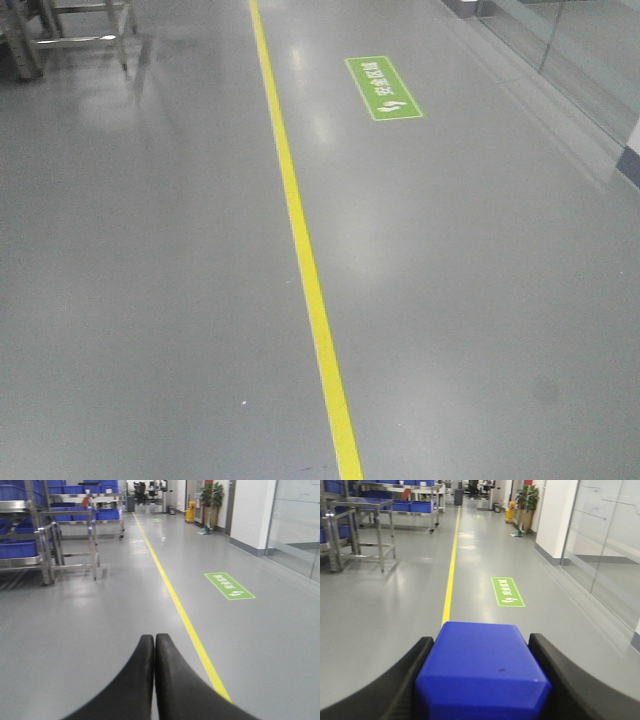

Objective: Pour parts from conveyor to right shelf

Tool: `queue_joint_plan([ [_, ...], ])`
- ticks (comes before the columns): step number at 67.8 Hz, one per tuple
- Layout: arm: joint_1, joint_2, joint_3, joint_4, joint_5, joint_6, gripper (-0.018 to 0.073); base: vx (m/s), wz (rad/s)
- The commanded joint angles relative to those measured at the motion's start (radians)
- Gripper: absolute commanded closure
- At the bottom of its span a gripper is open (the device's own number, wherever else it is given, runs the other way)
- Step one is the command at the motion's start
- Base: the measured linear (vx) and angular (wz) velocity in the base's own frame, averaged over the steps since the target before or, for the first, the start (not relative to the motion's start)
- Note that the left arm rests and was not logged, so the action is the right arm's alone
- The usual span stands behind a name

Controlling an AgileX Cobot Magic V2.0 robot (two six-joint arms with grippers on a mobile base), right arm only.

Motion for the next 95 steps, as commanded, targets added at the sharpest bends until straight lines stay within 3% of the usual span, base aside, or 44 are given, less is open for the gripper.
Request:
queue_joint_plan([
  [1, 0.000, 0.009, -0.028, 0.005, -0.077, -0.001, 0.0565, 0.19, -0.31],
  [53, 0.000, 0.009, -0.028, 0.005, -0.077, -0.001, 0.0565, 0.31, -0.21],
  [95, 0.000, 0.009, -0.028, 0.005, -0.076, -0.001, 0.0565, 0.40, 0.21],
])
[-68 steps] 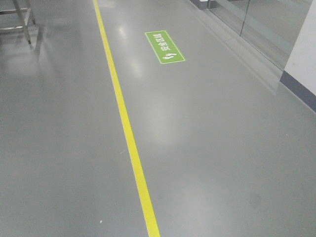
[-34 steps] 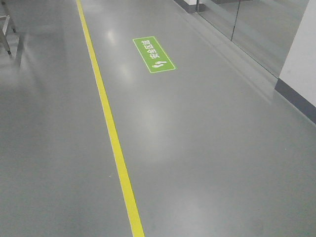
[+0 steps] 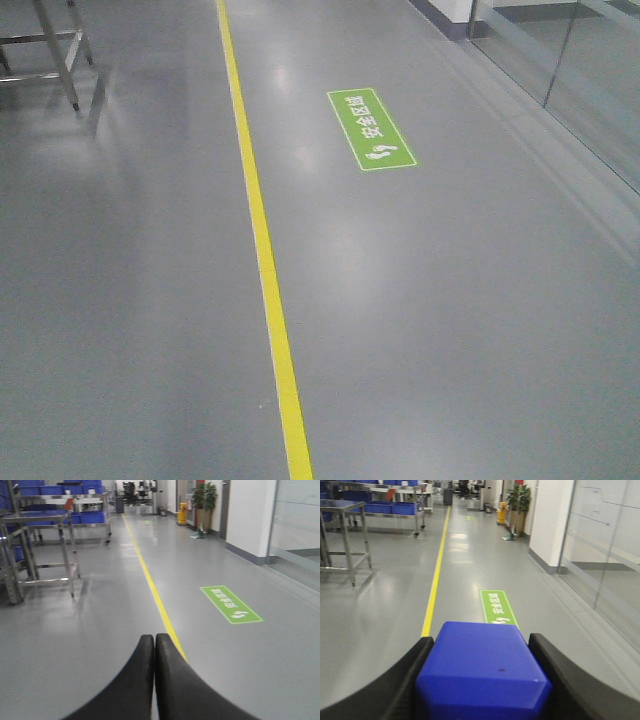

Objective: Pour parts from conveyor to right shelf

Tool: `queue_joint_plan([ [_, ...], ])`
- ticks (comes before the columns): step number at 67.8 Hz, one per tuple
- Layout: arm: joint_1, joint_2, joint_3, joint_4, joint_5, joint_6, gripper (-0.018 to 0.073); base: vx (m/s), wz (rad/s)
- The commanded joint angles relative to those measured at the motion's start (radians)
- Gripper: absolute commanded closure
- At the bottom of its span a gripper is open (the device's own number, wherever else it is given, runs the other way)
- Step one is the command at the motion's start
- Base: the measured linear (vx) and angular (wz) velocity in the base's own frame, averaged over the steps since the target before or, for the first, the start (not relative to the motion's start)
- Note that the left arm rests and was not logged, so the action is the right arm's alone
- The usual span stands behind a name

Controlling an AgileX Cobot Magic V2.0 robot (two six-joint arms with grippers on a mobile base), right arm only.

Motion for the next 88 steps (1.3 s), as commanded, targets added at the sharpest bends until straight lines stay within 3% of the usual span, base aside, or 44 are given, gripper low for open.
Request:
queue_joint_plan([
  [1, 0.000, 0.009, -0.028, 0.004, -0.077, -0.001, 0.0565, 0.48, 0.36],
  [37, 0.000, 0.009, -0.028, 0.004, -0.078, -0.001, 0.0565, 0.52, 0.29],
  [88, 0.000, 0.009, -0.028, 0.004, -0.077, -0.001, 0.0565, 0.60, -0.01],
])
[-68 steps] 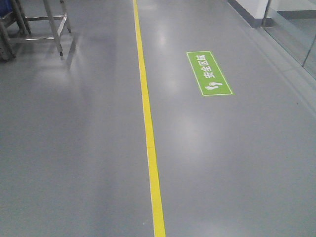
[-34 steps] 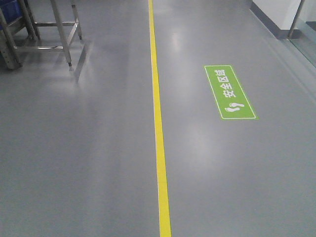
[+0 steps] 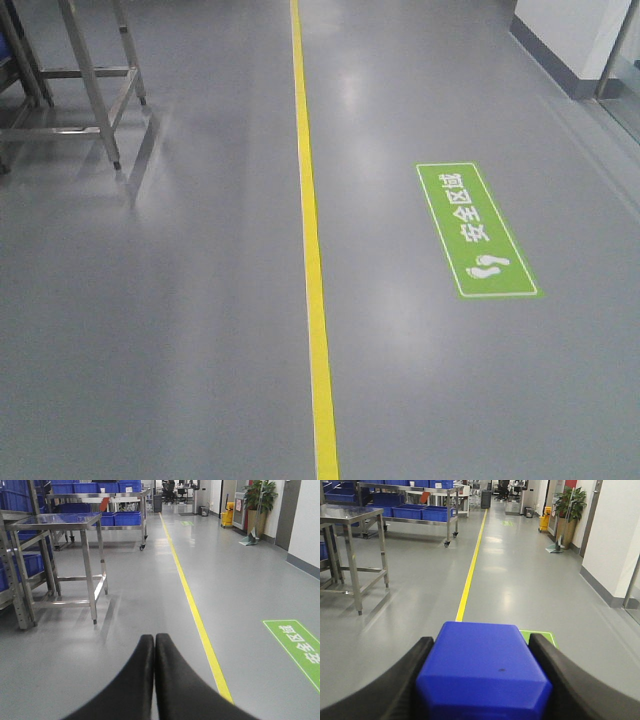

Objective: Pour parts from conveyor to right shelf

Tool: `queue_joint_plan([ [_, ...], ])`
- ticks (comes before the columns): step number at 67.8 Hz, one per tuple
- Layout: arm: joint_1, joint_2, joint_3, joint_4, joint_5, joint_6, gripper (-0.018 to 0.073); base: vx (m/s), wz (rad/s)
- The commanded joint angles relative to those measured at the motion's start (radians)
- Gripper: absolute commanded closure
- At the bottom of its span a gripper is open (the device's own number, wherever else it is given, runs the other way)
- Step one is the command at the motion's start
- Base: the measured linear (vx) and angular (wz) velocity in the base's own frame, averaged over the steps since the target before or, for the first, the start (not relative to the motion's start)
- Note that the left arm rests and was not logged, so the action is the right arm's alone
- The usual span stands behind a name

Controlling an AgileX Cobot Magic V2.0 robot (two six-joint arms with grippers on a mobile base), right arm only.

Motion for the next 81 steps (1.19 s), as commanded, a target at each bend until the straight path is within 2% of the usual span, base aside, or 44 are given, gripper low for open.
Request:
queue_joint_plan([
  [1, 0.000, 0.009, -0.028, 0.003, -0.077, -0.001, 0.0565, 0.62, -0.02],
  [81, 0.000, 0.009, -0.028, 0.003, -0.075, -0.001, 0.0565, 0.69, 0.04],
])
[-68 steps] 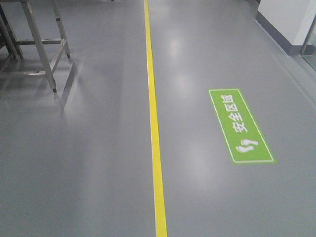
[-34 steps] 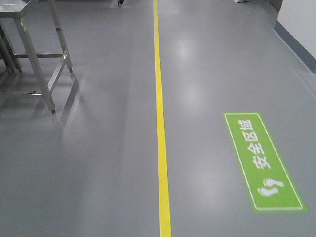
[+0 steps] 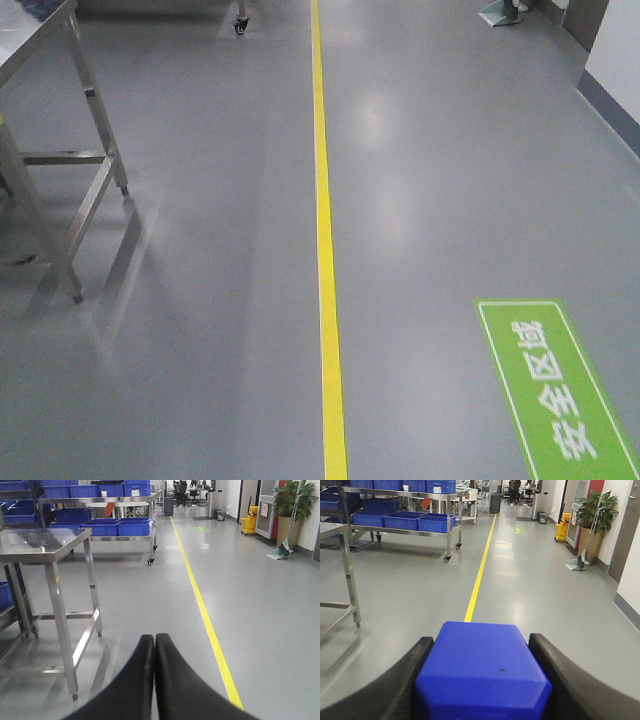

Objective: Pour parts from conveyor to right shelf

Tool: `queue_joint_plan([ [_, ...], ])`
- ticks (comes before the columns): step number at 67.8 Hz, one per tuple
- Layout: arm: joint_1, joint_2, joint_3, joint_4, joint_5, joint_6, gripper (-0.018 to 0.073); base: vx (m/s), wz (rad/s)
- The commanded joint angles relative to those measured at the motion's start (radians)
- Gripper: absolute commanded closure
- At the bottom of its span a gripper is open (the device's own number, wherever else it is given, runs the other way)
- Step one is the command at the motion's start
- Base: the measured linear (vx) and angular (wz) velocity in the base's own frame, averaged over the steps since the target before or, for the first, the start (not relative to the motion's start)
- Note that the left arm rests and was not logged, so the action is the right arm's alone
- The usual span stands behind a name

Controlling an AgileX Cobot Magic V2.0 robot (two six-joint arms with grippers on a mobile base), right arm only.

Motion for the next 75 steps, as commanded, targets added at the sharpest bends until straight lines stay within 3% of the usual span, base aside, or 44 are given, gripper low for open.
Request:
queue_joint_plan([
  [1, 0.000, 0.009, -0.028, 0.003, -0.076, -0.001, 0.0565, 0.74, -0.01],
  [75, 0.000, 0.009, -0.028, 0.003, -0.077, -0.001, 0.0565, 0.72, 0.03],
])
